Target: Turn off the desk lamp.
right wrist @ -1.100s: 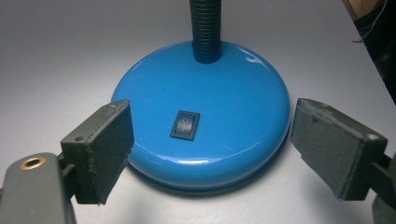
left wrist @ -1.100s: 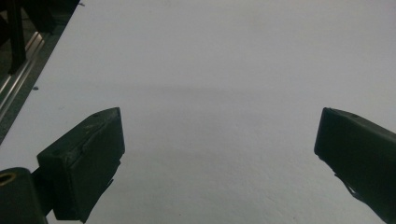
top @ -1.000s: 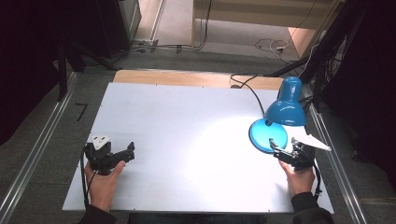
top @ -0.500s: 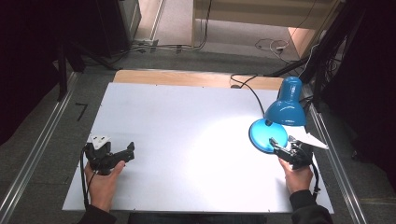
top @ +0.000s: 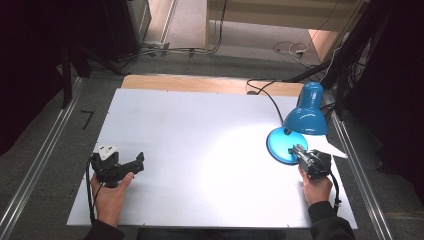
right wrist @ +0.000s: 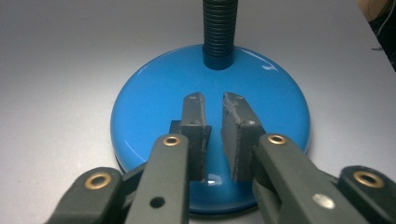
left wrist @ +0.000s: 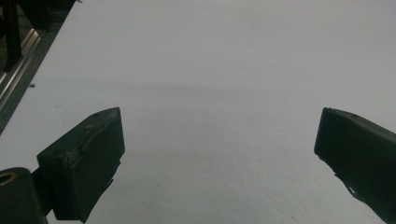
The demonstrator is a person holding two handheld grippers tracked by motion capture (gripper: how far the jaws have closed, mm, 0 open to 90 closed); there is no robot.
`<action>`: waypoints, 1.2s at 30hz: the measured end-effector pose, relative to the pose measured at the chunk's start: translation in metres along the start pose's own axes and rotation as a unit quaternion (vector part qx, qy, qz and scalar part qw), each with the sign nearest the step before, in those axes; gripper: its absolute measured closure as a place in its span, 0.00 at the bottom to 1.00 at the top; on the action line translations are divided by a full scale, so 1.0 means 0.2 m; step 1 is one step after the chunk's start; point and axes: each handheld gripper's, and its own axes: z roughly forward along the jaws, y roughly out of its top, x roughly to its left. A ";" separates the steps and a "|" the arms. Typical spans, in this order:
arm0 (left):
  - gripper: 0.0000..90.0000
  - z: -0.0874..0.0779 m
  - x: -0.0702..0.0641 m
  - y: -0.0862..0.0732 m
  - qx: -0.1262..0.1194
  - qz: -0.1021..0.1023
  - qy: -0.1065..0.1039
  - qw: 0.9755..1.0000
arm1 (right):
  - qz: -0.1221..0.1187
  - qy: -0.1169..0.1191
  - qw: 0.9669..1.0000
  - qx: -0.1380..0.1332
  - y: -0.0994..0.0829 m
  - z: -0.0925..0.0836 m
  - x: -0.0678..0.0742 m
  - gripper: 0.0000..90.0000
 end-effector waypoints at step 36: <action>0.03 0.00 0.00 0.00 0.003 -0.003 -0.005 1.000 | -0.015 0.001 1.000 -0.002 -0.03 0.04 0.03 0.98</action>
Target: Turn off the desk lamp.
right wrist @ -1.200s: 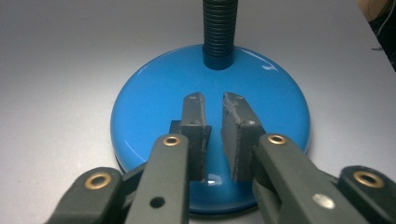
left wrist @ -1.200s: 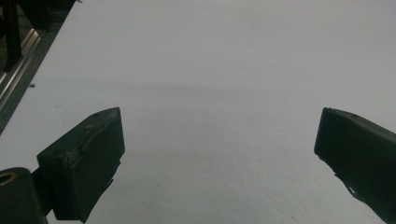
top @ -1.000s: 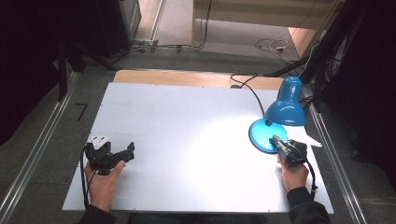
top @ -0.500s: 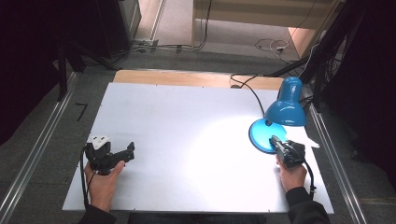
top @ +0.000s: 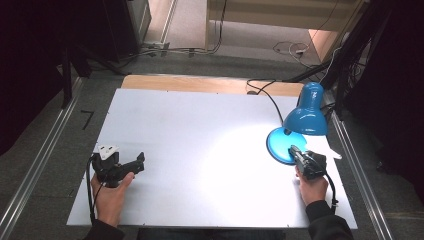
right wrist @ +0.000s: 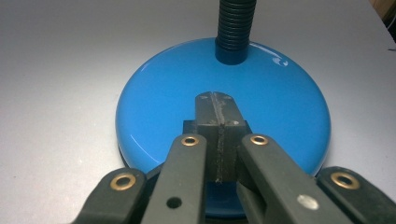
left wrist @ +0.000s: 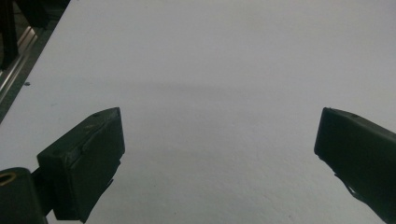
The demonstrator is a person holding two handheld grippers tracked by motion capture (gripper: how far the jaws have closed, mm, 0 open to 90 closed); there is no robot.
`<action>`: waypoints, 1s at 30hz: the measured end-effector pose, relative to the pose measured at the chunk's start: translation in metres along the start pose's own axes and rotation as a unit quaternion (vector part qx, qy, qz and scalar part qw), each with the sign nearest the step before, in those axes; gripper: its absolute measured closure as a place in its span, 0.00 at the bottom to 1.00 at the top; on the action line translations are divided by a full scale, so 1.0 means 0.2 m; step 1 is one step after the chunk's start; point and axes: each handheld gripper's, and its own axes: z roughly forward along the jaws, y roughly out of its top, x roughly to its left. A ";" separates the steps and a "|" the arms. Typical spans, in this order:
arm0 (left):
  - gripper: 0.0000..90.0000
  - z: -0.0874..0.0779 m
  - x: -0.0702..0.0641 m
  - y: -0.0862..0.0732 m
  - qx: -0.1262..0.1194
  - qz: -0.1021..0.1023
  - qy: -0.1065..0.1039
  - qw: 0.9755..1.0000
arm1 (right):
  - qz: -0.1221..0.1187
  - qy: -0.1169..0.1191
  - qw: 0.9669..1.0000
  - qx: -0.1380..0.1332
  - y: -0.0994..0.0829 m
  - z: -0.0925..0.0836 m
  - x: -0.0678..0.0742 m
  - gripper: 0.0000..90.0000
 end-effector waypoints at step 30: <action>0.03 0.00 0.00 0.00 0.001 -0.003 -0.007 1.000 | 0.008 0.009 1.000 -0.009 0.01 0.01 -0.02 0.87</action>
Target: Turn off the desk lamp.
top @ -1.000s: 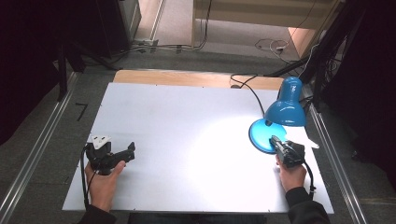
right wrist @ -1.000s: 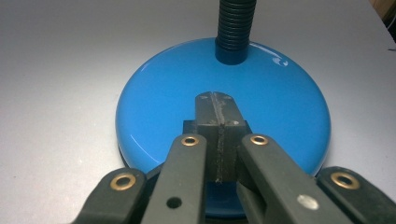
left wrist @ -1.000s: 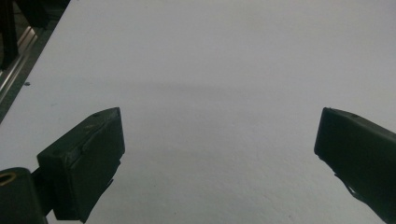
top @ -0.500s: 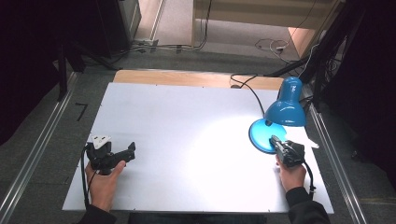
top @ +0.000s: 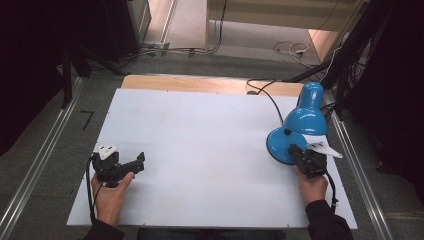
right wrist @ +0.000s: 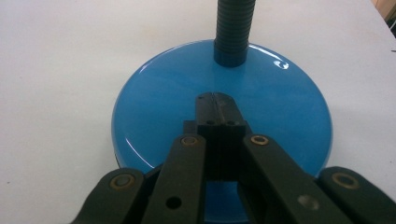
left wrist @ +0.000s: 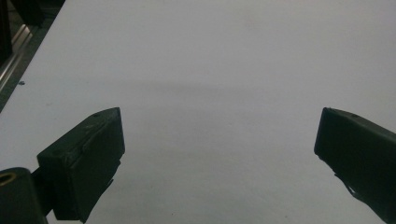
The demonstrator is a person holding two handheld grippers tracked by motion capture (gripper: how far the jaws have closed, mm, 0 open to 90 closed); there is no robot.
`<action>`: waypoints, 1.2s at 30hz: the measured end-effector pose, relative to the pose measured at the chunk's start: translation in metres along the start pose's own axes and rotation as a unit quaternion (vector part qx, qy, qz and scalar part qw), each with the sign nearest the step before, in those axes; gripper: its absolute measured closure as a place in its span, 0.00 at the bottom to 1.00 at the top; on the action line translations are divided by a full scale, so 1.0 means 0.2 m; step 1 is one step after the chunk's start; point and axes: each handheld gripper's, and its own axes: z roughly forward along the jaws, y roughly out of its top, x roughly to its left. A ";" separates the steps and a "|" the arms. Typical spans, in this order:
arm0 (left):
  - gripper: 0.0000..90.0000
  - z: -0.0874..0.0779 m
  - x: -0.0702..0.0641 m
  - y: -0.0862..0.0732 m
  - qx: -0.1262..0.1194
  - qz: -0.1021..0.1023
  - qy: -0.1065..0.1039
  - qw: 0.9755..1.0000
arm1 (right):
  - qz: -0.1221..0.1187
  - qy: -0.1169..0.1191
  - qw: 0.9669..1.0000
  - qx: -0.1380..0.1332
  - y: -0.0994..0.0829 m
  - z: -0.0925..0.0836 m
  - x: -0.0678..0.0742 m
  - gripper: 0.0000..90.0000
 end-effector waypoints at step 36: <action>0.03 0.00 0.01 0.00 0.000 -0.002 0.001 1.000 | -0.001 0.001 1.000 0.002 0.01 -0.06 0.02 0.19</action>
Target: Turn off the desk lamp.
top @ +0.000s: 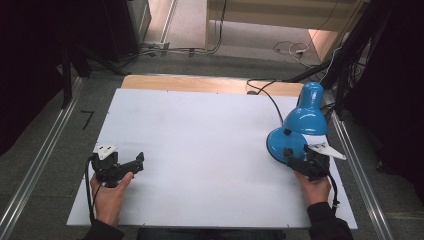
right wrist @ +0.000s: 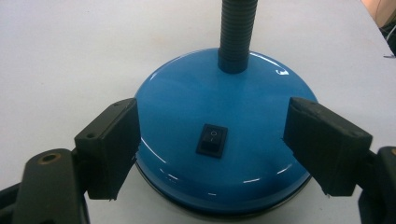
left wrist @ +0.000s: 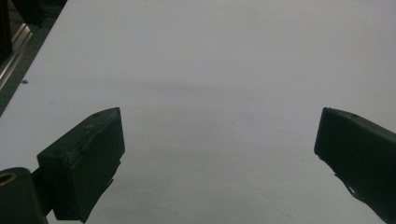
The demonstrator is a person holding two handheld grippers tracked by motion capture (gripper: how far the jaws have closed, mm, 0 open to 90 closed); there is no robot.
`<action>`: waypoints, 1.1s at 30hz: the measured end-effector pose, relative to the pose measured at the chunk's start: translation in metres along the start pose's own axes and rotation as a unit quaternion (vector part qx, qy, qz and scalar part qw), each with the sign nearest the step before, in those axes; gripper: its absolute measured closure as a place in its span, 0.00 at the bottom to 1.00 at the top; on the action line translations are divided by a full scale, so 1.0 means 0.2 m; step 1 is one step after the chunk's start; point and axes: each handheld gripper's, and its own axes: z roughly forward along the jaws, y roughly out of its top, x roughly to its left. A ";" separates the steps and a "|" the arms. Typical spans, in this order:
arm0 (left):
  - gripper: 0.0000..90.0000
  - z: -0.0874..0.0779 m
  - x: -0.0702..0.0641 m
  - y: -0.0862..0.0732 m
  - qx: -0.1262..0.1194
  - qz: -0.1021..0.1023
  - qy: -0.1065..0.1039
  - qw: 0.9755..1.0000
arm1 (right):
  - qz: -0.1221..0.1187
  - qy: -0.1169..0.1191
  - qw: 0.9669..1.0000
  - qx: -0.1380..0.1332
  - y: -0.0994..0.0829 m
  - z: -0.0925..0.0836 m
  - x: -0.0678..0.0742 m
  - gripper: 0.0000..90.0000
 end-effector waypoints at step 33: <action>0.03 0.00 0.00 0.00 0.000 -0.003 -0.001 1.000 | 0.003 0.001 1.000 0.002 -0.02 -0.08 -0.01 0.18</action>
